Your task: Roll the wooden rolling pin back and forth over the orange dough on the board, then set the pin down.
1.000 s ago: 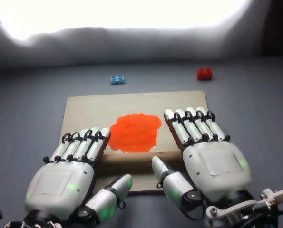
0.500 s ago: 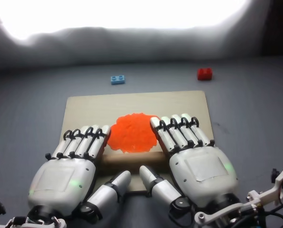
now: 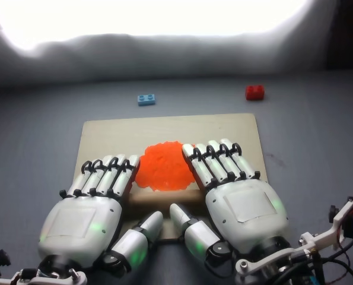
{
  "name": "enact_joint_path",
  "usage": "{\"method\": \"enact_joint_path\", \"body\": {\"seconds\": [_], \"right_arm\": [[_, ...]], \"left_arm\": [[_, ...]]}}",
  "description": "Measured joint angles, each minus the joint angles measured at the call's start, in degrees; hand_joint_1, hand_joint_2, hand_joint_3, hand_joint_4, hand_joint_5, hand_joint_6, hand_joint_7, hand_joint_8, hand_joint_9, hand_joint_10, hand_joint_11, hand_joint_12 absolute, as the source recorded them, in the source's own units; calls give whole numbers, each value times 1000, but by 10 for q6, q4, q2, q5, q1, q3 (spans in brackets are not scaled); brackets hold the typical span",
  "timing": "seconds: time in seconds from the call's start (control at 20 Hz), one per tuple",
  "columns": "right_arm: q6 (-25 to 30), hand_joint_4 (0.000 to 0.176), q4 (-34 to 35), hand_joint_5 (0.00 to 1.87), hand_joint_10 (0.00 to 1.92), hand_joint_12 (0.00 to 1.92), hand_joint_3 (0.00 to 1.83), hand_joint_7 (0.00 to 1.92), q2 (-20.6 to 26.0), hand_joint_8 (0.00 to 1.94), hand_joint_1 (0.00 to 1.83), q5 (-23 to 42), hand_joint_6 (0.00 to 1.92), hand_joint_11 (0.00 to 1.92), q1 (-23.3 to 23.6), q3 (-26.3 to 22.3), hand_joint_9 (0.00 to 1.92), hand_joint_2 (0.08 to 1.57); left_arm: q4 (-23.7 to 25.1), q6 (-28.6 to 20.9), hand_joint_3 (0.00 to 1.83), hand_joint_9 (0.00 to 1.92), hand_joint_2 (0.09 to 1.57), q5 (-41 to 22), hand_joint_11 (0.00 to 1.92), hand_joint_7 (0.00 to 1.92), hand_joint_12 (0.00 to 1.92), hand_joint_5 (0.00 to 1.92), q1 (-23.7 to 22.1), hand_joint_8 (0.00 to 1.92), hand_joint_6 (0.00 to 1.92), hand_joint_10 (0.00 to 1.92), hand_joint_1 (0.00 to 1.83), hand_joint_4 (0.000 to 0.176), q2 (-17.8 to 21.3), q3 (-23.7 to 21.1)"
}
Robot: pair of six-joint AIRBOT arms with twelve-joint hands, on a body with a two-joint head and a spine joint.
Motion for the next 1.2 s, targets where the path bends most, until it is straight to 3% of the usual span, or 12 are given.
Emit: {"method": "enact_joint_path", "body": {"seconds": [1.2], "right_arm": [[25, 0, -7, 78, 4, 0, 39, 63, -10, 20, 0, -9, 35, 0, -1, 52, 10, 1382]], "left_arm": [[0, 4, 0, 0, 1449, 17, 0, 7, 0, 1, -18, 1, 0, 0, 0, 0, -16, 35]]}}
